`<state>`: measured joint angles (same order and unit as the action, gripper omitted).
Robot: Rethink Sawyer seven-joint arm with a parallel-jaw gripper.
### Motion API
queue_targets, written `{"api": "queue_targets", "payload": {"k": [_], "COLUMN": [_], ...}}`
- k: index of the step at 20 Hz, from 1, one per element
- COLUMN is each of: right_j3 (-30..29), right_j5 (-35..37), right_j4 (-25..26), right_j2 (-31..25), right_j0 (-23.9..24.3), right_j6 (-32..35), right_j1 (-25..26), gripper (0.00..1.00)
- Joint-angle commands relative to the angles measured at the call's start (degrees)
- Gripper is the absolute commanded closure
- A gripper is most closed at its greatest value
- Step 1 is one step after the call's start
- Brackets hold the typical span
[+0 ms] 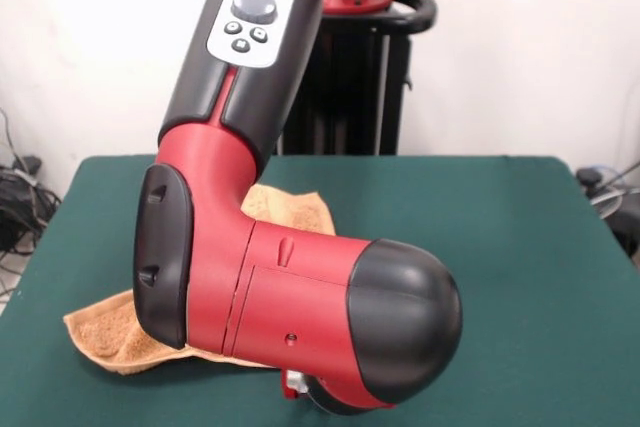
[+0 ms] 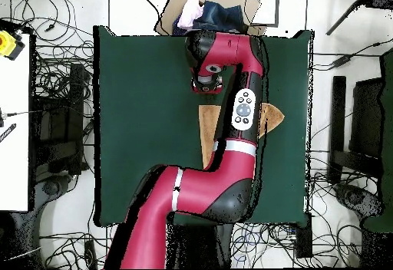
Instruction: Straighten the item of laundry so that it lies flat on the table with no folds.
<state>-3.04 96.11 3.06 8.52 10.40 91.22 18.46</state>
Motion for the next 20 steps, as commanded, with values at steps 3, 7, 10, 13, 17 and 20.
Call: {"api": "queue_targets", "payload": {"k": [3,7,10,13,17,20], "right_j3": [-10.9,-11.6,-11.4,-11.2,-8.7,-5.7], "right_j5": [-19.7,-19.6,-18.8,-18.5,-17.0,-14.0], "right_j4": [1.2,1.1,1.0,1.0,0.8,-0.1], "right_j2": [-3.9,-3.8,-3.7,-3.6,-3.6,-3.7], "right_j0": [0.2,0.1,0.0,0.0,-0.4,-1.0], "right_j6": [16.9,16.4,16.1,16.3,17.7,20.8], "right_j1": [-0.9,-1.3,-1.3,-1.2,-0.1,0.9], "gripper": [1.0,1.0,1.0,1.0,1.0,1.0]}}
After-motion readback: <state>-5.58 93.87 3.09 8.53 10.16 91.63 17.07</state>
